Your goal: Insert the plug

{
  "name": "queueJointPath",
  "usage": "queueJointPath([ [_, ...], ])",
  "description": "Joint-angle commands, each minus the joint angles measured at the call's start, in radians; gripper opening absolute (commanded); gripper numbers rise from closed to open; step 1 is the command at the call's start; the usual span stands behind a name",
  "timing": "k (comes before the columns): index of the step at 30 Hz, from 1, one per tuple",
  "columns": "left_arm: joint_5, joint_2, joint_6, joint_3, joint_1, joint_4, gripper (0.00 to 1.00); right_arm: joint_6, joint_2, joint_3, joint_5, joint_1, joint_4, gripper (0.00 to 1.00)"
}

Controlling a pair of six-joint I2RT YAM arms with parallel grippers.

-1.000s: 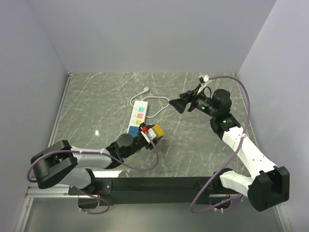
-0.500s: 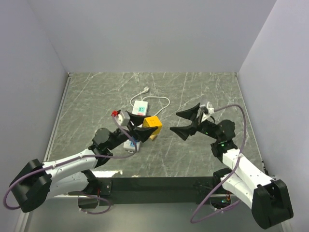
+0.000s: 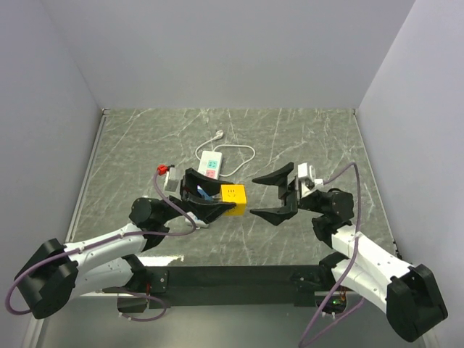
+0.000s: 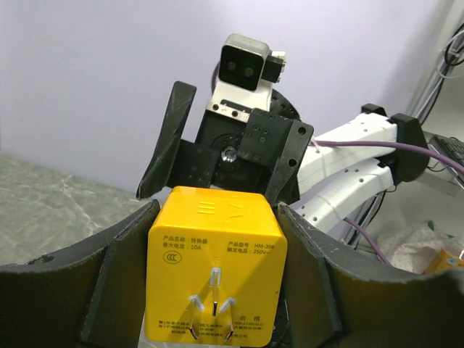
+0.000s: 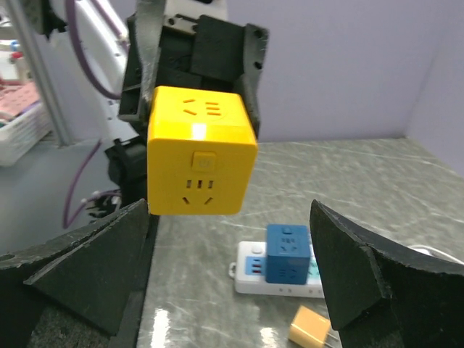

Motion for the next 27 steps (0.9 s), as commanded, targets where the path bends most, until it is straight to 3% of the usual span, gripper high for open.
queueJointPath([
  [1, 0.041, 0.011, -0.039, 0.015, 0.001, 0.136, 0.01, 0.013, 0.036, 0.04, -0.018, 0.042, 0.087, 0.97],
  [14, 0.043, 0.027, 0.0, 0.001, -0.012, 0.192, 0.01, 0.02, 0.134, 0.114, 0.028, 0.177, 0.06, 0.96],
  [17, 0.043, 0.042, 0.016, 0.006, -0.02, 0.201, 0.01, 0.044, 0.152, 0.104, 0.031, 0.197, 0.117, 0.96],
  [20, 0.044, 0.057, 0.047, -0.002, -0.035, 0.237, 0.01, 0.075, 0.174, 0.115, 0.025, 0.216, 0.132, 0.91],
  [23, 0.035, 0.057, 0.07, -0.004, -0.052, 0.23, 0.01, 0.058, 0.192, 0.135, 0.034, 0.228, 0.08, 0.79],
  [27, 0.021, 0.034, 0.11, -0.014, -0.062, 0.227, 0.01, 0.056, 0.208, 0.13, 0.04, 0.23, 0.075, 0.77],
])
